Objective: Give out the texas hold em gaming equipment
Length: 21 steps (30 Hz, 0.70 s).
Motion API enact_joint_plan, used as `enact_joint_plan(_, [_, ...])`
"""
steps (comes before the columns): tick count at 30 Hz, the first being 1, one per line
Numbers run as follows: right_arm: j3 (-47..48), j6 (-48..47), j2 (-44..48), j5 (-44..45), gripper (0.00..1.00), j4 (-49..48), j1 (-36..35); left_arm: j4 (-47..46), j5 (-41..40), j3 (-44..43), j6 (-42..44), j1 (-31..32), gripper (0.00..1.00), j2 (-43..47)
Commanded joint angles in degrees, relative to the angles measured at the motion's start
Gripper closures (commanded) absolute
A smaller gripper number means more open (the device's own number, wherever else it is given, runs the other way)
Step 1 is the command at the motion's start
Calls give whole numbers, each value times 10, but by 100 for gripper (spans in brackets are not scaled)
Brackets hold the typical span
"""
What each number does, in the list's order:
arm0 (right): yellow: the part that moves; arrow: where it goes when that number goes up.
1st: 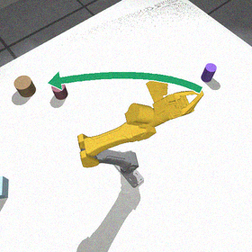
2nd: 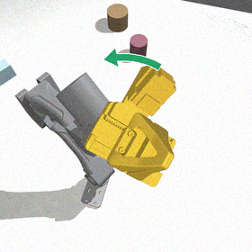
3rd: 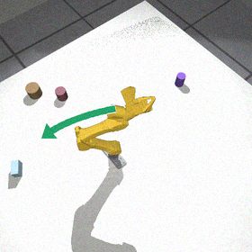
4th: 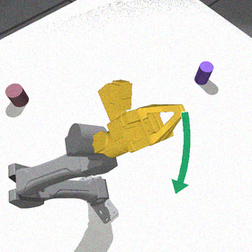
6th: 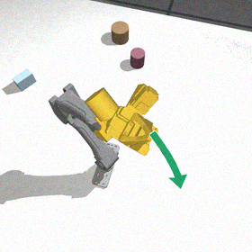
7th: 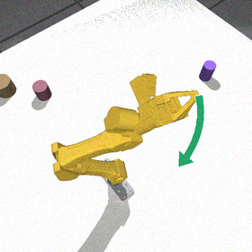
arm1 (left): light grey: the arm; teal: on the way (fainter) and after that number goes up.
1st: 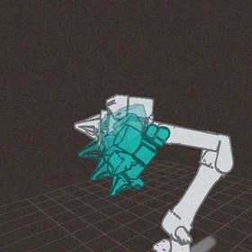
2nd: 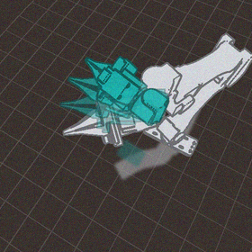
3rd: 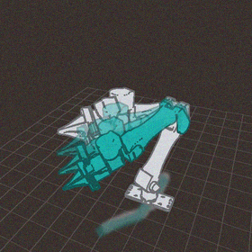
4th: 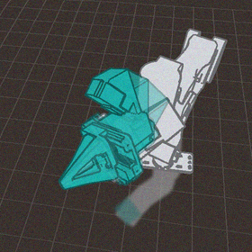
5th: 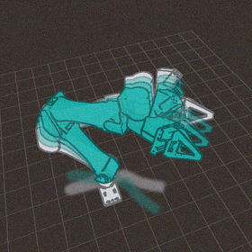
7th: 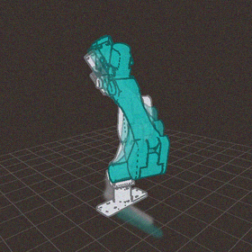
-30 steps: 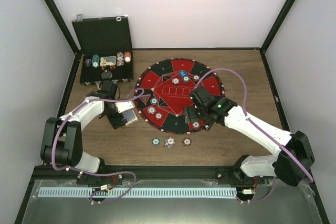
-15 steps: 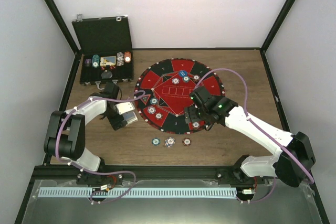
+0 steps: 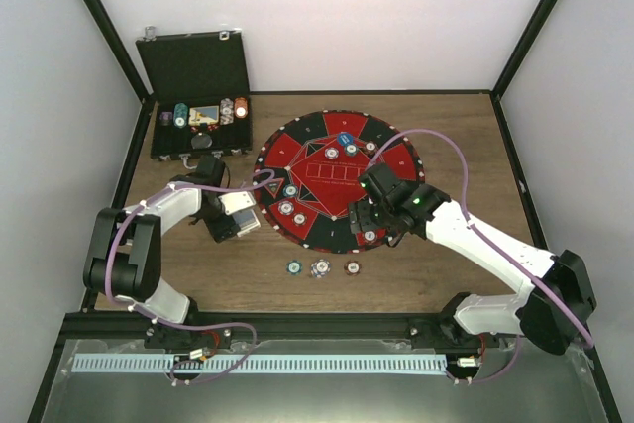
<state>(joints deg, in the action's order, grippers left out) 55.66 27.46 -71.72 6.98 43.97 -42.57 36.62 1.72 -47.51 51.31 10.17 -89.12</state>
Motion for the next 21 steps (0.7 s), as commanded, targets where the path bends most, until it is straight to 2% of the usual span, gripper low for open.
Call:
enact_joint_plan(1, [2, -1, 17, -7, 11, 2, 1, -9, 10, 0, 5, 0, 15, -9])
enact_joint_plan(7, [0, -3, 20, -9, 13, 1, 1, -9, 14, 1, 3, 0, 20, -14])
enact_joint_plan(12, [-3, -3, 22, -15, 14, -2, 1, -11, 14, 8, 4, 0, 31, -10])
enact_joint_plan(16, [-7, -2, 24, -24, 14, -8, 1, -8, 14, 11, 4, 0, 45, 9])
enact_joint_plan(19, [-9, -3, 24, -30, 14, -14, 1, -5, 13, 14, 9, 0, 64, 28])
enact_joint_plan(21, [-9, -3, 23, -34, 14, -18, 1, 2, 14, 15, 12, 1, 71, 41])
